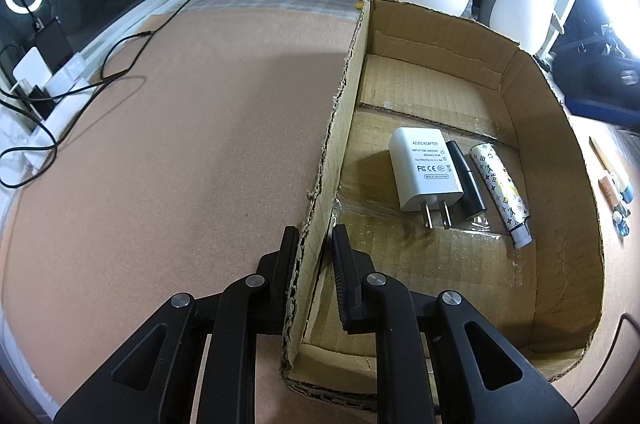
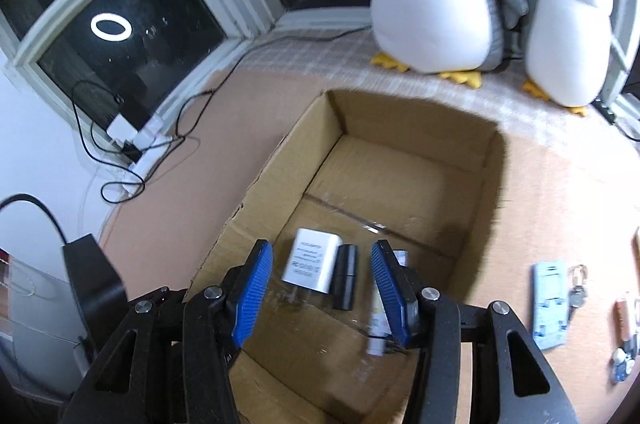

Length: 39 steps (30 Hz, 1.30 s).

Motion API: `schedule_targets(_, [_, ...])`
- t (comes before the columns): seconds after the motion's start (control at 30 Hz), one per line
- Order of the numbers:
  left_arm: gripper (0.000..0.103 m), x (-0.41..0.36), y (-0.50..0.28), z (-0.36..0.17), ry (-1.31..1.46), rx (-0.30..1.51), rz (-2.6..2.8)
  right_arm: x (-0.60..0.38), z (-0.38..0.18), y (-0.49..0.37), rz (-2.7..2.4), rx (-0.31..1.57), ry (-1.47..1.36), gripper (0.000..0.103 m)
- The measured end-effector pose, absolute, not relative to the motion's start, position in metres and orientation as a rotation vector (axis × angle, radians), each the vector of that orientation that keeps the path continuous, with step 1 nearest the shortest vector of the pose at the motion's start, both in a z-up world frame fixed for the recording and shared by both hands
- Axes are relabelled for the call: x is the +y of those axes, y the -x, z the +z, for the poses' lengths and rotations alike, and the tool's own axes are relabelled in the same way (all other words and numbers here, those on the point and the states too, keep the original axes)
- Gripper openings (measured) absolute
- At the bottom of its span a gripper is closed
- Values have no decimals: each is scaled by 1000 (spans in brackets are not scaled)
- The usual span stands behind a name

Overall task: Organize rigid objects
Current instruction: 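Move the right gripper back toward the remaining items on the mat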

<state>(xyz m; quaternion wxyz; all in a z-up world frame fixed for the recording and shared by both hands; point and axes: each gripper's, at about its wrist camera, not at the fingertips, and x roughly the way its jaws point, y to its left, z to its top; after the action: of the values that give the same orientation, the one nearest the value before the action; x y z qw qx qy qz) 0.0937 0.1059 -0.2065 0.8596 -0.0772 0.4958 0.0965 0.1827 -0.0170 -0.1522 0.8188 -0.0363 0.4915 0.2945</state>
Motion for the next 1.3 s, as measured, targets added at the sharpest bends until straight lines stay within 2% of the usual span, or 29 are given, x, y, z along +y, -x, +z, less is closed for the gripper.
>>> schedule_targets(0.3, [16,106,-94,-206,160,1041,203,-104,-124,-187,523,979,34,48])
schedule_targets(0.77, [16,107,-94,-207,152,1045,206,-243,-139,-202,329,997,9,48])
schedule_targets(1.3, [16,106,-93,-206,143,1051,209,-276,-183,-221,285,1083,146,39])
